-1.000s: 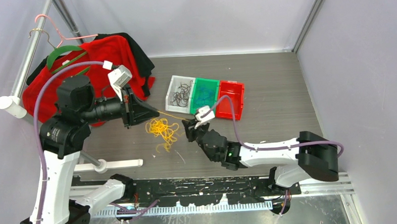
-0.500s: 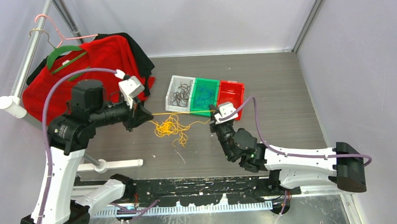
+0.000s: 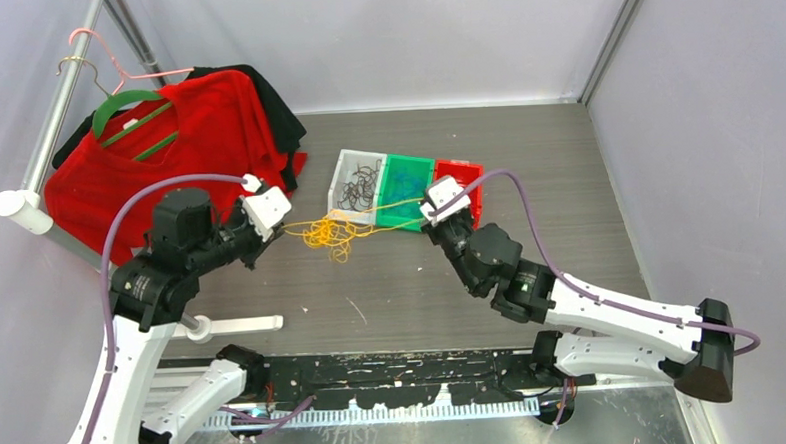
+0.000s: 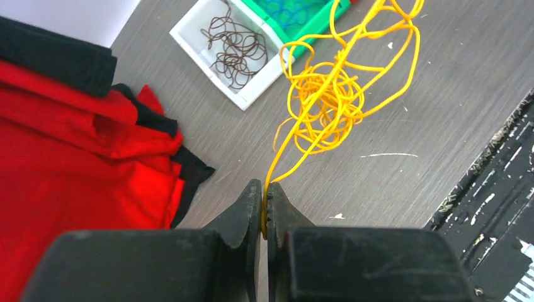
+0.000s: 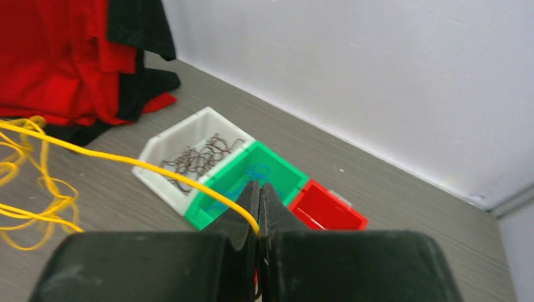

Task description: Untangle the cables

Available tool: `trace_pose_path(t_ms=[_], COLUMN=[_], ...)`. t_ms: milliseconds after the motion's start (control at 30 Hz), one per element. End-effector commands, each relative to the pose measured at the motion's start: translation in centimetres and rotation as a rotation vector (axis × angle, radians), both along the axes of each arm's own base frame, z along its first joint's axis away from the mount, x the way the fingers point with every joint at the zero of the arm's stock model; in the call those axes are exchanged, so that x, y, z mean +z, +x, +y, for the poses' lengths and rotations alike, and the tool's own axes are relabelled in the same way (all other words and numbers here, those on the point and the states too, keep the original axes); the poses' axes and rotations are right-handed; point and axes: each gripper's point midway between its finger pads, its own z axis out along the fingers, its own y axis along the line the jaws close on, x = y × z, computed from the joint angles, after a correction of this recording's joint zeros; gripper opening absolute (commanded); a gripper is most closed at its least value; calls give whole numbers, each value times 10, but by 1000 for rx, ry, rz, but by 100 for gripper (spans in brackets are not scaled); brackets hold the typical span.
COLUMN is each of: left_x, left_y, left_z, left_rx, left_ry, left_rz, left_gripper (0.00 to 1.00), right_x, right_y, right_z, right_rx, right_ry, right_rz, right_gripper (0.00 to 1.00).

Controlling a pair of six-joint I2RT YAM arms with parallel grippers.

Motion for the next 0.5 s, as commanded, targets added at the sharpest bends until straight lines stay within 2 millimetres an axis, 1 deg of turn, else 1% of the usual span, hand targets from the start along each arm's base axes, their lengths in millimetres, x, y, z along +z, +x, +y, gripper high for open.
trace_pose_path(t_ms=[0,67,100,133,167,233,300,367,400,433,467], left_x=[23,29,32,34,36,43,48,45,40,33,24], left_y=[11,11,11,14,17,26,42,52,54,53,50], left_z=[1,-9,-13,-15,-16,-14,-4,5,6,6,4], left_rx=[83,93,98,109,118,150,211,252,260,256,246], left_ry=[-93,-169,-196,-219,-234,-243,-223,-181,-167,-154,-145], left_rz=[-30,31,53,71,73,33,-40,-72,-65,-43,-13], left_gripper=[6,7,8,8,8,8,10,12,19,30,39], right_x=[18,14,13,12,11,7,8,12,12,12,13], right_y=[-11,-27,-35,-46,-55,-70,-81,-86,-88,-90,-89], right_z=[36,64,75,88,98,111,120,125,127,128,128], right_rx=[185,334,389,471,527,613,666,676,676,665,645], right_ry=[81,88,96,104,114,129,161,204,217,233,241], right_rz=[128,228,277,329,370,450,524,586,617,658,696], right_gripper=[1,1,1,1,1,1,1,1,1,1,1])
